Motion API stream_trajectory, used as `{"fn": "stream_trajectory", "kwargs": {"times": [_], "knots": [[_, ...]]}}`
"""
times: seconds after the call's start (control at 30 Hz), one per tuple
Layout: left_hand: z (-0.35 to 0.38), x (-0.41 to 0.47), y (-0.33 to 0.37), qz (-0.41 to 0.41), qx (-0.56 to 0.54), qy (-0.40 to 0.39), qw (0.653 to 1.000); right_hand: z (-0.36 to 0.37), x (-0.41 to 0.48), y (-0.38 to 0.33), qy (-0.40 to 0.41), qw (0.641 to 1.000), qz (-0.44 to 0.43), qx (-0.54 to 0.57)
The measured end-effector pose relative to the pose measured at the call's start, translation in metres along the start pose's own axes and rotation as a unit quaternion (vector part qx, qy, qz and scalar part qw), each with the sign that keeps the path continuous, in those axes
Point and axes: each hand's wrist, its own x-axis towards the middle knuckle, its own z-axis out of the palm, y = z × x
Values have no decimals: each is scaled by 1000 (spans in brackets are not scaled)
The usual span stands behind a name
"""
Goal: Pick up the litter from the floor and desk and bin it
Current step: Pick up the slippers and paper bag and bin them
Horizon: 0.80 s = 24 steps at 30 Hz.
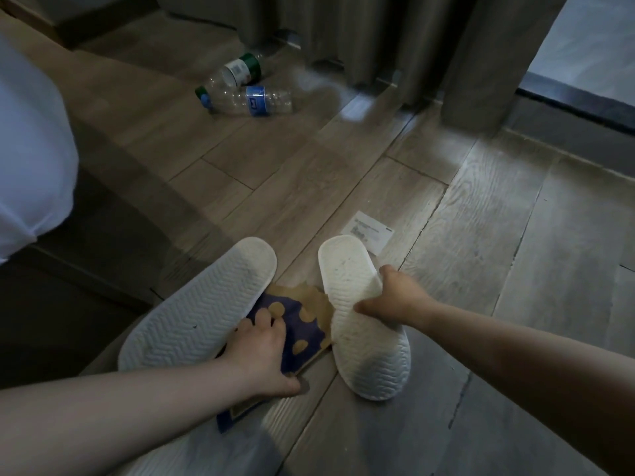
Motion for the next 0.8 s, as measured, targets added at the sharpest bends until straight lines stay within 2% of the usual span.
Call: {"fn": "stream_trajectory", "kwargs": {"times": [0.13,0.3,0.57,0.7,0.8], "knots": [[-11,3,-12,11,-103,31,994,4,5,1,15,1000,5,15],[-32,0,-28,5,-195,119,974,-9,15,3,63,997,-7,50],[-64,14,-74,-52,-314,230,920,-23,25,-1,64,997,-45,7],[-67,22,-100,-90,-342,225,908,-28,31,-5,56,996,-68,-19],[-62,25,-110,-121,-339,163,919,-32,39,-11,51,995,-69,-46]]}}
